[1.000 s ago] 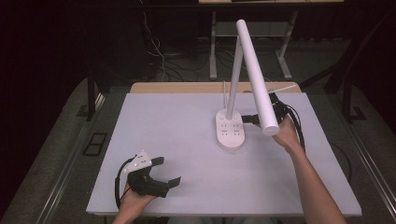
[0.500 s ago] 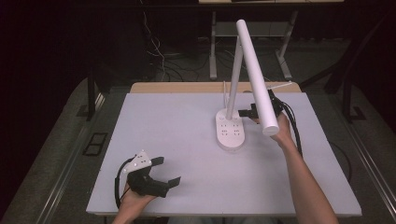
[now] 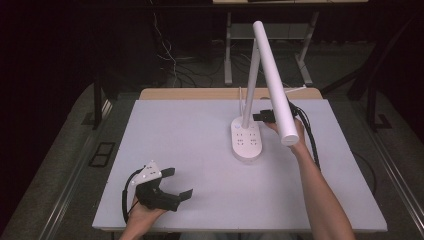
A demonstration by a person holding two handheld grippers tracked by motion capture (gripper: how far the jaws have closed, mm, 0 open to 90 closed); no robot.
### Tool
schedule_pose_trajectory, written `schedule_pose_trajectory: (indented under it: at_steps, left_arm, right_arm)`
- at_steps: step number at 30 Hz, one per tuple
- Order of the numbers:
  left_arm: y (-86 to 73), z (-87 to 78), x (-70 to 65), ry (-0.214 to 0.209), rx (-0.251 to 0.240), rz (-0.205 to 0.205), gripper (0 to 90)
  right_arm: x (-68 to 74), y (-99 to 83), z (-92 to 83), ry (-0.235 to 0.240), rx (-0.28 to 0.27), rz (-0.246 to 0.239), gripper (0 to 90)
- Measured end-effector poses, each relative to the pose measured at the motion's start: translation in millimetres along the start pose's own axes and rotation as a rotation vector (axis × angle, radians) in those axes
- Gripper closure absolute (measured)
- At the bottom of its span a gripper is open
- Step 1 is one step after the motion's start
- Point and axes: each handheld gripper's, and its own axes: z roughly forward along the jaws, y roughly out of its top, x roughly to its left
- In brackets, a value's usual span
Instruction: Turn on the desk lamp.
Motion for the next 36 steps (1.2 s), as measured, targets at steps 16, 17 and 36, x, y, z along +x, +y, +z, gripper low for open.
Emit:
schedule_pose_trajectory:
  at_steps: [16,17,36]
  left_arm:
    - [0.1,-0.2,0.2,0.001,0.001,0.004,0.0]
    - [0.0,-0.3,0.2,0.002,0.001,0.002,0.0]
    - [-0.2,-0.2,0.4,0.006,0.004,0.001,0.0]
  right_arm:
    - [-10.0,-4.3,15.5,-0.005,0.042,0.026,85.4]
    - [-10.7,-5.3,17.8,-0.005,0.050,0.023,87.5]
    - [-7.7,-11.5,36.6,0.019,0.078,0.022,89.7]
